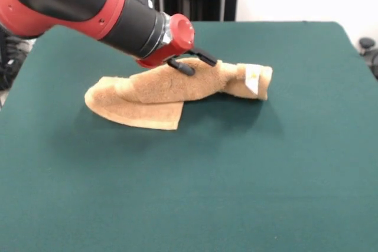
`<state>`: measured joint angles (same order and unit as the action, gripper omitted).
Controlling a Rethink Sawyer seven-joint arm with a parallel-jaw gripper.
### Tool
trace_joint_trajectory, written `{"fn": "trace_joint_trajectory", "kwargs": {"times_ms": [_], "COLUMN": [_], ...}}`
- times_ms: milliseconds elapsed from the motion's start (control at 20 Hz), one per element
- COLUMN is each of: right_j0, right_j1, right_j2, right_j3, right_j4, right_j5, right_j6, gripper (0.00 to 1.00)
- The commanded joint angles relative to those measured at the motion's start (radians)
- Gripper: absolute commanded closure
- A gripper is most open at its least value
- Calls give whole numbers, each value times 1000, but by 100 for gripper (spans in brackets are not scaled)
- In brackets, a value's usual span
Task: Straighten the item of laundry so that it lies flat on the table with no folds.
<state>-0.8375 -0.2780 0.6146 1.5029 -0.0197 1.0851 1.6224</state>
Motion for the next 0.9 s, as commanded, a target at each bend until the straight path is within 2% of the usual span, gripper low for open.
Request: {"fn": "trace_joint_trajectory", "kwargs": {"times_ms": [50,250,550,900], "right_j0": [114,138,129,129], "right_j1": [5,-15,-41,-38], "right_j2": [-133,-173,-174,-193], "right_j3": [-23,2,63,75], "right_j4": [4,31,88,119], "right_j5": [-28,-27,29,56], "right_j6": [259,285,247,218], "gripper": [0,0,0,0]}}
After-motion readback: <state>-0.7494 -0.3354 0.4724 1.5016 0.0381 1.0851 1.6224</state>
